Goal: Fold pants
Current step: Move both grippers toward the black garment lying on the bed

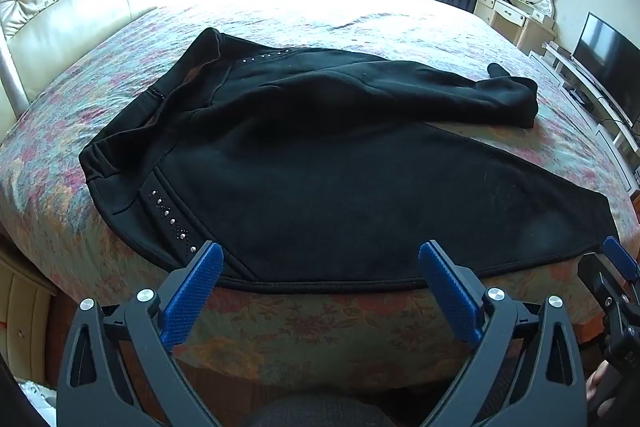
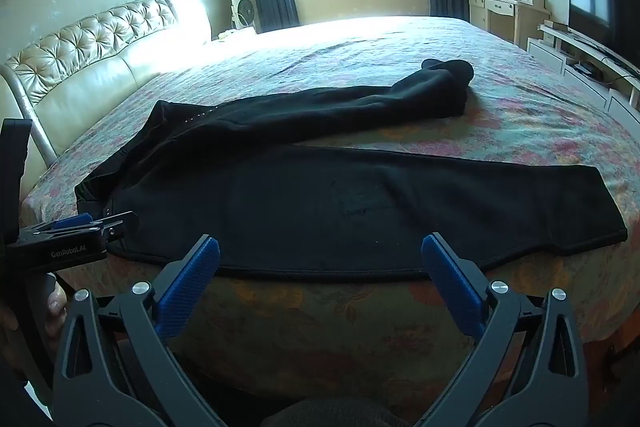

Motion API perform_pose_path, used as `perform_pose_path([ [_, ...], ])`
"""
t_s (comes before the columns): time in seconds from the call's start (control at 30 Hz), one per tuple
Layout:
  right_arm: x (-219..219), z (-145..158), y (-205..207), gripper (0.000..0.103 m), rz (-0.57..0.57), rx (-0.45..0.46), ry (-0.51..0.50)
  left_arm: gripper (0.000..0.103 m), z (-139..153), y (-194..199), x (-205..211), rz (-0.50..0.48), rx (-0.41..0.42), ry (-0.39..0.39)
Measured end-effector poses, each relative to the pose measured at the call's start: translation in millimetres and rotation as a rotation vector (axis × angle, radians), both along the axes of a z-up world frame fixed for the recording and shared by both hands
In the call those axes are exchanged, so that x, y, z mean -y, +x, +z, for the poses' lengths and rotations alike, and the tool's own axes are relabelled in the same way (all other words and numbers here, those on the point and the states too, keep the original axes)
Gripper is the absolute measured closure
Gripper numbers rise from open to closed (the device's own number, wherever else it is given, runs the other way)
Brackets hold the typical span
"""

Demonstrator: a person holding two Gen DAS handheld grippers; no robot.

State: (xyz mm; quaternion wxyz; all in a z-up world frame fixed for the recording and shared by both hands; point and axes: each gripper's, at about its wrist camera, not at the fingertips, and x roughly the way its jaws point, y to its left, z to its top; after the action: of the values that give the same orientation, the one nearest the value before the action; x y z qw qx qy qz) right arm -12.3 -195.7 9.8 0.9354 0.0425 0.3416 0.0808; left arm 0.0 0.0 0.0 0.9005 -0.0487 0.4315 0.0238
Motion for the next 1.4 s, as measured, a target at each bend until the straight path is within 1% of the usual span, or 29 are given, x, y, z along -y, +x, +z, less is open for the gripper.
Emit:
perform_pose_path([
  [0.17,1.0,-0.7,0.5,0.002,0.002,0.000,0.001,0.005,-0.3,2.3,-2.4,-0.002,0.012,-0.001],
  [0.23,1.5,-1.0,0.9,0.002,0.001,-0.001,0.001,0.005,-1.4,-5.2,6.2,-0.002,0.015,-0.001],
  [0.33,1.3,-1.0,0.8,0.002,0.000,0.000,0.000,0.005,2.9,-1.0,-0.8,-0.001,0.016,-0.001],
  [0.53,0.8,1.1,6.5,0.002,-0.002,-0.006,0.008,0.005,4.2,0.2,-0.2,-0.014,0.018,0.001],
  [0.73,-12.1,1.8,16.1,0.002,0.023,-0.022,0.001,0.005,3.5,-0.1,-0.4,-0.024,0.030,0.009],
  [0.93,-29.3,-8.1,27.4,0.002,0.055,-0.058,-0.023,0.005,6.8,-2.1,-0.9,-0.026,0.072,-0.013],
  [1.0,-33.3,-11.0,31.5,0.002,0.058,-0.066,-0.031,0.005,7.8,-2.1,-0.3,-0.028,0.076,-0.004],
  [1.07,-35.8,-13.3,34.9,0.002,0.058,-0.072,-0.033,0.005,8.4,-2.5,-0.7,-0.029,0.074,-0.013],
  [1.17,-37.0,-16.1,38.9,0.002,0.056,-0.082,-0.034,0.005,7.1,-1.3,-1.5,-0.028,0.046,-0.022],
  [1.27,-38.0,-19.0,40.8,0.002,0.056,-0.089,-0.039,0.005,7.3,-1.5,-1.7,-0.028,0.052,-0.028],
  [1.37,-36.5,-20.5,42.0,0.002,0.055,-0.095,-0.040,0.005,6.8,-1.4,-1.5,-0.026,0.048,-0.022],
  [1.4,-36.2,-21.0,42.5,0.002,0.055,-0.096,-0.039,0.005,5.9,-0.4,-1.3,-0.026,0.033,-0.011],
])
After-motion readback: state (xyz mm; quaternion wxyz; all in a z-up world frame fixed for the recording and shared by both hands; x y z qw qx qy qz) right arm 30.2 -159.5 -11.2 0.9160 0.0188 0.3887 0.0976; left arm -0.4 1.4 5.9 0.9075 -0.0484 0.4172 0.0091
